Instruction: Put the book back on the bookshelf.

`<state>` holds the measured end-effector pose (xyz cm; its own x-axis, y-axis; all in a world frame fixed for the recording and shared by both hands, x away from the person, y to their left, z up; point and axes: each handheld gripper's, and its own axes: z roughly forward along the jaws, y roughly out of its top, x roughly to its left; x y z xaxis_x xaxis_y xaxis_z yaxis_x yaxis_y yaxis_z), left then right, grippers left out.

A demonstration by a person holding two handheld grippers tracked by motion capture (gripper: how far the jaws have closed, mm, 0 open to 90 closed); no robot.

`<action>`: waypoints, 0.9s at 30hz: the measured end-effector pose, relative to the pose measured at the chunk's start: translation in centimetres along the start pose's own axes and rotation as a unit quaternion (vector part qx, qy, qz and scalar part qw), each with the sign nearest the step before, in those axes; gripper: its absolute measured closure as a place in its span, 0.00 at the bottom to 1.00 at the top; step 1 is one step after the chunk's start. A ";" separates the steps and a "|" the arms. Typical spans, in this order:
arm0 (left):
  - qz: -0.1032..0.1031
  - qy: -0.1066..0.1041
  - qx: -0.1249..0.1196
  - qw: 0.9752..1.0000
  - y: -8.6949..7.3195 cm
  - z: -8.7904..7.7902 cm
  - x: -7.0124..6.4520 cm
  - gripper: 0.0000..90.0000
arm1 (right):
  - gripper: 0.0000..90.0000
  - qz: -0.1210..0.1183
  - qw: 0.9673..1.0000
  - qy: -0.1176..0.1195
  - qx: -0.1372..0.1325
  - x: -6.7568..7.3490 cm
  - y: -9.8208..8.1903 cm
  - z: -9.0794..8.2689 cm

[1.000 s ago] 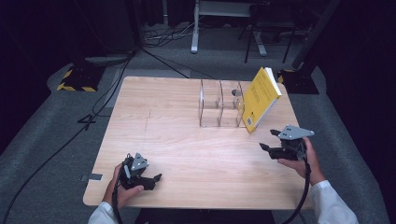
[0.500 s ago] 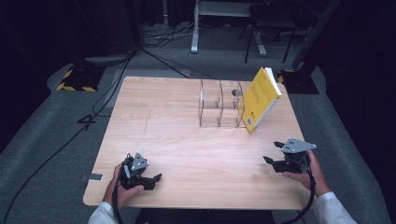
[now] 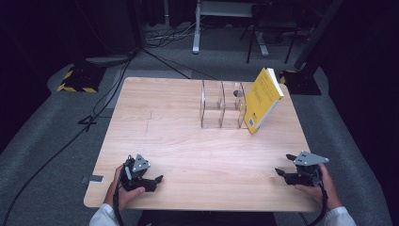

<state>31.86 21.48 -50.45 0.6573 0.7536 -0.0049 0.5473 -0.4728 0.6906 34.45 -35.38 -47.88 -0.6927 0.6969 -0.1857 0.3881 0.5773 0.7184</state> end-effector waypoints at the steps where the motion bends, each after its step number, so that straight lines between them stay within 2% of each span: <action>1: 0.000 0.001 -0.002 1.000 0.0 0.0 0.0 0.18 | 0.30 0.005 1.000 -0.001 0.001 -0.1 -0.4 0.0; 10: -0.001 0.000 -0.001 1.000 0.0 0.0 0.0 0.18 | 0.30 0.040 0.999 0.008 0.005 -0.8 -2.9 -0.3; 13: -0.005 -0.003 -0.002 1.000 0.1 0.1 0.0 0.18 | 0.29 0.071 0.997 0.013 -0.007 -1.2 -4.0 -0.5; 16: -0.005 -0.003 -0.002 1.000 0.1 0.1 0.0 0.18 | 0.28 0.084 0.996 0.014 -0.008 -1.4 -4.4 -0.7; 18: -0.005 -0.002 -0.002 1.000 0.1 0.1 0.0 0.18 | 0.28 0.107 0.994 0.022 -0.005 -1.7 -4.7 -0.8; 27: -0.005 -0.002 -0.001 1.000 0.1 0.1 -0.1 0.18 | 0.27 0.111 0.994 0.015 -0.005 -1.7 -4.6 -0.7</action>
<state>31.92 21.36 -50.49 0.6538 0.7566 -0.0143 0.5531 -0.4648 0.6914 33.39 -39.54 -50.42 -0.6089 0.7933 -0.0012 0.5275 0.4061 0.7462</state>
